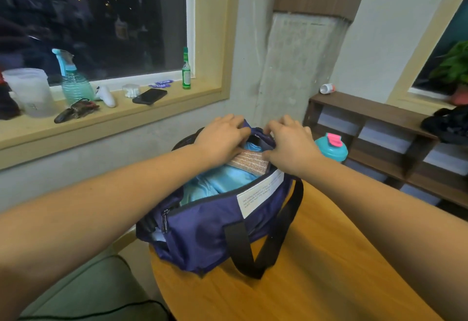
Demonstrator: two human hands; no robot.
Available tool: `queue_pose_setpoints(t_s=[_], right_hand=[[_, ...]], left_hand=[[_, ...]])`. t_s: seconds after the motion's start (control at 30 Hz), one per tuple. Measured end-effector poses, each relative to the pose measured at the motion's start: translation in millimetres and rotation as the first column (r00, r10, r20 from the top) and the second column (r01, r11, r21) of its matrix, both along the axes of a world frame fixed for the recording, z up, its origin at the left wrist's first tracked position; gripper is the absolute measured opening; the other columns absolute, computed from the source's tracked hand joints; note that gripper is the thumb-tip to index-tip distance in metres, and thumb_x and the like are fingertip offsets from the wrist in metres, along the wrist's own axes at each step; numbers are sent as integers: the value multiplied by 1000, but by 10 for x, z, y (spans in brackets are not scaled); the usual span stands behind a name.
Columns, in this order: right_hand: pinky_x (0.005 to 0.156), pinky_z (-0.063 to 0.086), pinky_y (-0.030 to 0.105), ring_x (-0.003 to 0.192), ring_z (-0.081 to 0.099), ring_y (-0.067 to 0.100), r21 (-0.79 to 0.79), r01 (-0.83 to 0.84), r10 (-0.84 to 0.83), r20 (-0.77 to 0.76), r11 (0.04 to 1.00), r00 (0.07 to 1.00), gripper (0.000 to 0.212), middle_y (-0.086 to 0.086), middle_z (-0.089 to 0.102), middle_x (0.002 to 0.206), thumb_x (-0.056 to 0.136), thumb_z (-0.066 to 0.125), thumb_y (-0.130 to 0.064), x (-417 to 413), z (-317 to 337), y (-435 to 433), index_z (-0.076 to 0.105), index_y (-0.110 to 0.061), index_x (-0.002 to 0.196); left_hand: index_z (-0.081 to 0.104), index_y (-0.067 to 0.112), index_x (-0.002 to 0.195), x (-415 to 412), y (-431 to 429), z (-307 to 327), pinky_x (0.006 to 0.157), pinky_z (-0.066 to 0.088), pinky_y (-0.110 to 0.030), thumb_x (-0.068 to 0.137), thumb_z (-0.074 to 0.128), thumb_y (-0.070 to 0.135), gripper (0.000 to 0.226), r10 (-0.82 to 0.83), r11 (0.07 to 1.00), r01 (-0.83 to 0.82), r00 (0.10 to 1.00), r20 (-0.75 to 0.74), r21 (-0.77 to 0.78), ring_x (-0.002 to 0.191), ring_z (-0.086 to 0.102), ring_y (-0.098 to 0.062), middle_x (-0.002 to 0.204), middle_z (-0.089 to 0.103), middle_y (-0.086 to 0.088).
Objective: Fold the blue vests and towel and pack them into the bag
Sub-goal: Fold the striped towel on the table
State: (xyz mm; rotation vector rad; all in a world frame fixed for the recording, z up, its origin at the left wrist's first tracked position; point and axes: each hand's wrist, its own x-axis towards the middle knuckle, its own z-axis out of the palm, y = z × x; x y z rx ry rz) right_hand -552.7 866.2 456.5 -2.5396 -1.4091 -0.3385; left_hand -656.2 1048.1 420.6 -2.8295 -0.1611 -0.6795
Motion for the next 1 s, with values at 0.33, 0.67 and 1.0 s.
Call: queue_pose_setpoints(t_s=[0.33,0.67,1.0], right_hand=[[84,62,49,92,67,30,-68,105,-115,-179,992,977,14,8,68,98,95,69,-31,17,150,-90,65,-18,96],[81,63,47,89,68,24,6,93,-90,-218,996,972,8,2,69,93,93,69,-27,-26,136,-208,64,-25,88],[74,58,42,85,66,23,35,105,-89,-315,994,945,18,5,68,88,96,65,-29,-121,197,-307,64,-15,85]], left_hand=[[67,34,140,-202,-275,-86,94,52,-37,100,69,44,41,-111,934,46,980,-166,-354,106,66,-22,105,63,4],[64,31,144,-59,-334,-128,106,47,-36,101,66,28,43,-108,926,-20,943,-315,-376,126,60,-25,138,63,-3],[58,22,129,-705,72,204,91,49,-48,83,77,28,50,263,938,-251,965,18,-238,111,51,-32,121,52,-7]])
